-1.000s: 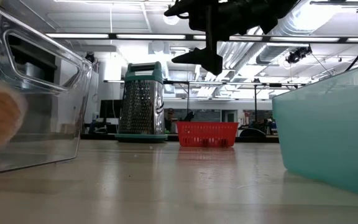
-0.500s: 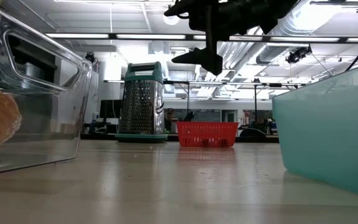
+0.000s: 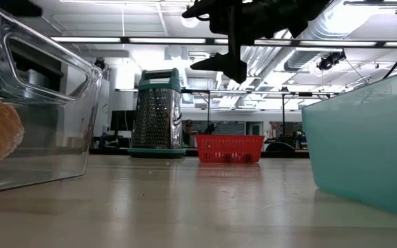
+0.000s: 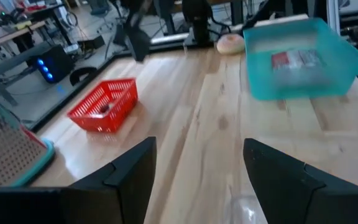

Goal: Pick & Place Food Item
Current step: Put the donut into the transparent bin

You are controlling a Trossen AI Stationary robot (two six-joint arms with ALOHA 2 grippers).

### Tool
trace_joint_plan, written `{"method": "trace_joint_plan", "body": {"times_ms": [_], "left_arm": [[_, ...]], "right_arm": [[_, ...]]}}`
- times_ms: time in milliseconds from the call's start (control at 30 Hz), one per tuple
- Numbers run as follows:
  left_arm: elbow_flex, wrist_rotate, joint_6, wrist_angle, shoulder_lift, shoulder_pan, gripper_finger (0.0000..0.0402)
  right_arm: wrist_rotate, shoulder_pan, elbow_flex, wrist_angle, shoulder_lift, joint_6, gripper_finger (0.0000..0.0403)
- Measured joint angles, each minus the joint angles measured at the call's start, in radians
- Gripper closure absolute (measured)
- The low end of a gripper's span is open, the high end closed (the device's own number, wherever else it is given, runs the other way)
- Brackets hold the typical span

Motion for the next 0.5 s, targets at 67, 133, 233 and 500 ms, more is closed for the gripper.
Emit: {"method": "trace_joint_plan", "body": {"times_ms": [67, 133, 233, 500], "left_arm": [[0.000, 0.005, 0.107, 0.056, -0.033, 0.028, 0.0169], [0.000, 0.027, 0.231, 0.117, -0.071, 0.062, 0.0169], [0.000, 0.094, 0.433, 0.217, -0.122, 0.128, 0.0169], [0.000, 0.320, 0.804, 0.447, -0.202, 0.295, 0.0169]], "right_arm": [[0.000, 0.000, 0.000, 0.000, 0.000, 0.000, 0.0034], [0.000, 0.000, 0.000, 0.000, 0.000, 0.000, 0.0034], [0.000, 0.000, 0.000, 0.000, 0.000, 0.000, 0.0034], [0.000, 0.000, 0.000, 0.000, 0.000, 0.000, 0.0034]]}}
